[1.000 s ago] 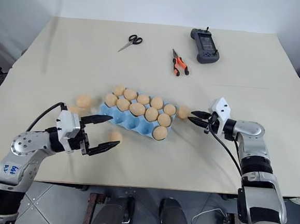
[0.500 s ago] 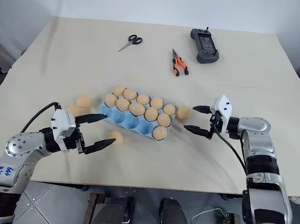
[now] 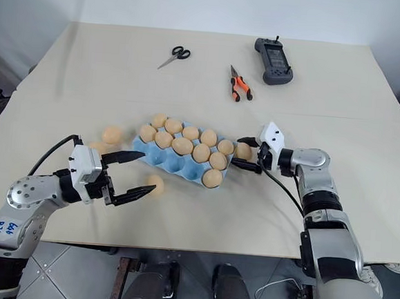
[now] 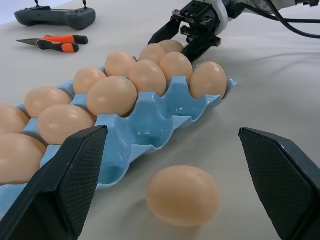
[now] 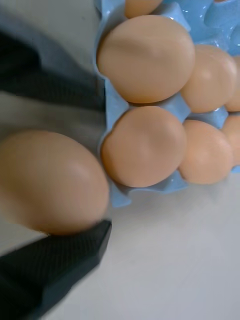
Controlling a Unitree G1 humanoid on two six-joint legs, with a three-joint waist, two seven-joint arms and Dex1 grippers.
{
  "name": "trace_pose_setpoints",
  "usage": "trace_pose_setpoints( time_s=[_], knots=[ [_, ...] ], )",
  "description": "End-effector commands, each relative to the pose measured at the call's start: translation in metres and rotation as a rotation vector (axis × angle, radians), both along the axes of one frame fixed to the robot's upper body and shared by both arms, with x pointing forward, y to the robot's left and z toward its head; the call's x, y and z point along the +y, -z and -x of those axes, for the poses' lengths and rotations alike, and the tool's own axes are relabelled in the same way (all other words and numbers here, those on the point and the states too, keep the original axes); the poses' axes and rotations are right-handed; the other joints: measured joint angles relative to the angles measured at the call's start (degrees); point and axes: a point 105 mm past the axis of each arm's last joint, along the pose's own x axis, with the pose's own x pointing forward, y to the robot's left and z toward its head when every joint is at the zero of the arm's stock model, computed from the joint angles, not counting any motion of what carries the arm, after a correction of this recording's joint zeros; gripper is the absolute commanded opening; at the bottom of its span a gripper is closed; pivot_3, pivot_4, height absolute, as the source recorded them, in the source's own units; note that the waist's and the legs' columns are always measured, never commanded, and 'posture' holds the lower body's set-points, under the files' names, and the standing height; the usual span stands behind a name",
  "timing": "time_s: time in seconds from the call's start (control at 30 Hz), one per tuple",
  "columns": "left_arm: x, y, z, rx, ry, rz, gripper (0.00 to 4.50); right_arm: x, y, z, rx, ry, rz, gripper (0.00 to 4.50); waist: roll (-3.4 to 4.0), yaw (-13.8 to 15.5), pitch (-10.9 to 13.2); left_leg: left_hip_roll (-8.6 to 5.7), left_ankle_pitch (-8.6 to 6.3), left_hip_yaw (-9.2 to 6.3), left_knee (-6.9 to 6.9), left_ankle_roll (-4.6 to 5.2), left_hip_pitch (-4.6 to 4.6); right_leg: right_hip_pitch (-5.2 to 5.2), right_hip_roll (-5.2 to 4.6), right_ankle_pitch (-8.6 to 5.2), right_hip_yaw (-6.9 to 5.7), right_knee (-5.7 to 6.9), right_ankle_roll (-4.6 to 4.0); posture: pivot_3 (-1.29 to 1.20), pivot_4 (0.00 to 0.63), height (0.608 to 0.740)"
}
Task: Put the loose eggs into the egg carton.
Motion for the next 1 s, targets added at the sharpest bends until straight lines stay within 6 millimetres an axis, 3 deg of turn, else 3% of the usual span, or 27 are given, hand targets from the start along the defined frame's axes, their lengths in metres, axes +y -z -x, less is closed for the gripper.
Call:
trace_pose_setpoints(
  time_s=[0.03,0.13,0.23,0.3,0.43,0.57,0.67,0.83,1.0],
  knots=[
    [0.000,-0.005,0.006,-0.036,0.033,-0.009,4.50,-0.009,-0.015,-0.002,-0.059,0.011,0.006,2.12,0.00,0.0,0.0,0.00,0.00,0.00,0.00,0.00,0.00,0.00,0.00,0.00,0.00,0.00,0.00,0.00,0.150,0.740],
    [0.001,-0.002,0.008,-0.034,0.047,-0.020,4.50,-0.019,-0.022,0.000,-0.079,0.012,0.026,2.12,0.02,0.0,0.0,0.00,0.00,0.00,0.00,0.00,0.00,0.00,0.00,0.00,0.01,0.00,0.00,0.00,0.150,0.740],
    [0.007,-0.001,0.004,-0.036,0.020,-0.026,4.50,-0.016,-0.049,0.009,-0.119,-0.060,0.008,2.12,0.08,0.0,0.0,0.00,0.00,0.00,0.00,0.00,0.00,-0.01,0.00,0.00,0.00,0.00,0.00,0.00,0.150,0.740],
    [0.013,-0.002,0.002,-0.035,-0.004,-0.028,4.50,-0.004,-0.061,0.019,-0.137,-0.130,0.002,2.12,0.08,-0.2,0.0,0.01,-0.01,0.01,-0.02,0.00,0.01,-0.01,0.00,0.00,0.02,-0.01,0.00,0.00,0.150,0.740],
    [0.031,0.000,0.000,-0.022,-0.070,-0.021,4.50,0.044,-0.078,0.048,-0.133,-0.272,-0.086,2.12,0.08,-0.3,0.0,0.10,-0.05,-0.03,-0.06,-0.08,0.02,-0.05,0.04,-0.01,-0.07,0.02,-0.01,0.00,0.150,0.740],
    [0.043,0.003,0.000,-0.006,-0.118,-0.012,4.50,0.090,-0.070,0.070,-0.083,-0.342,-0.095,2.12,0.08,-0.1,0.0,0.11,-0.09,-0.04,-0.06,-0.11,0.00,-0.08,0.03,-0.01,-0.11,0.03,-0.01,0.00,0.150,0.740],
    [0.044,0.006,0.003,0.005,-0.125,-0.012,4.50,0.115,-0.059,0.074,-0.071,-0.337,-0.090,2.12,0.08,0.1,0.0,0.10,-0.12,-0.03,-0.04,-0.08,-0.05,-0.08,0.01,-0.01,-0.10,-0.07,-0.01,0.00,0.150,0.740],
    [0.043,0.003,0.008,0.000,-0.126,-0.010,4.50,0.119,-0.051,0.070,-0.056,-0.310,-0.107,2.12,0.07,0.3,0.0,0.07,-0.14,-0.07,-0.04,-0.02,-0.12,-0.08,-0.04,-0.01,-0.13,-0.21,-0.02,0.00,0.150,0.740],
    [0.042,-0.001,0.012,-0.010,-0.135,-0.005,4.50,0.114,-0.052,0.079,-0.032,-0.377,-0.126,3.40,0.07,0.0,0.0,0.07,-0.18,-0.07,-0.13,-0.02,-0.11,-0.10,-0.03,-0.01,-0.16,-0.23,-0.02,0.00,0.150,0.740]
  ],
)
